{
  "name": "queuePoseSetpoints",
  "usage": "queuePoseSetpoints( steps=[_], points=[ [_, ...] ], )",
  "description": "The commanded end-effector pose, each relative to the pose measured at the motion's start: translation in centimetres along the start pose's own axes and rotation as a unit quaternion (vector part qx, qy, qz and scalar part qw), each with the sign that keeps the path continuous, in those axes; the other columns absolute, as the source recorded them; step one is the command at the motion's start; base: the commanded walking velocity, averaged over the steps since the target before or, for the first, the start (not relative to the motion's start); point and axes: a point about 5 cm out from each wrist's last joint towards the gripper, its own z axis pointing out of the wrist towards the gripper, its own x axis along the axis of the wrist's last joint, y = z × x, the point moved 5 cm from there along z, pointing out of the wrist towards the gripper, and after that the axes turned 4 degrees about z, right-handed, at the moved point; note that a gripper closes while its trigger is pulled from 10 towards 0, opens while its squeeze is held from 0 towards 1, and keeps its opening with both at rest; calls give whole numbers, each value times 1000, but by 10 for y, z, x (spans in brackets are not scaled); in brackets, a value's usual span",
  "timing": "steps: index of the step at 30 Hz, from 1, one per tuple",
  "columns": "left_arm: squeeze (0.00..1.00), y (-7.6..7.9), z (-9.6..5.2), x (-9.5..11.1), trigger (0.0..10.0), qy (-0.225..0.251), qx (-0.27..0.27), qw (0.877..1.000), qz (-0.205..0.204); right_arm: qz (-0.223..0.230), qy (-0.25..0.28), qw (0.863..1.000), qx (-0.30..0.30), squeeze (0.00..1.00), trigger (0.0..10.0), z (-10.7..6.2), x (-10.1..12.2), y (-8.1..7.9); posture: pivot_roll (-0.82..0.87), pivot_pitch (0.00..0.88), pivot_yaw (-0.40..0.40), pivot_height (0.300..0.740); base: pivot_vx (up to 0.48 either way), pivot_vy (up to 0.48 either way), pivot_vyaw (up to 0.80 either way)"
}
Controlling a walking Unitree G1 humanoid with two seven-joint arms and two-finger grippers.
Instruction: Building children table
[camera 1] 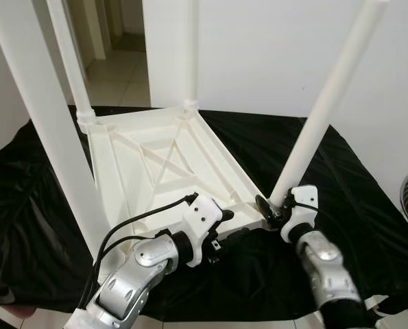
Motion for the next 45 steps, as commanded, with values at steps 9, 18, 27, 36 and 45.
queuePoseSetpoints(
  steps=[9, 18, 27, 36, 45],
  points=[
    [0, 6, 2, 1, 10000, 3, -33, 999, 1, 21, -66, 986, -150, 0, 0, -24, -27, -2, -47, 19, -34, 740, 0, 0, 0],
    [0, 6, 1, 1, 10000, 1, -32, 999, 1, 5, -104, 985, -138, 0, 10000, -26, -32, -14, -42, 22, -34, 740, 0, 0, 0],
    [0, 7, -1, 1, 10000, 0, -32, 999, -1, 10, -50, 997, -64, 1000, 10000, -17, -6, -12, -36, 27, -36, 740, 0, 0, 0],
    [0, 7, -1, 0, 10000, -1, -33, 999, 0, -11, -26, 996, 85, 0, 10000, -13, 15, -5, -37, 16, -34, 740, 0, 0, 0],
    [0, 5, 1, 2, 10000, 0, -39, 999, 5, -94, -48, 959, 263, 0, 10000, -14, 16, -5, -44, 3, -24, 740, 0, 0, 0]
  ],
)
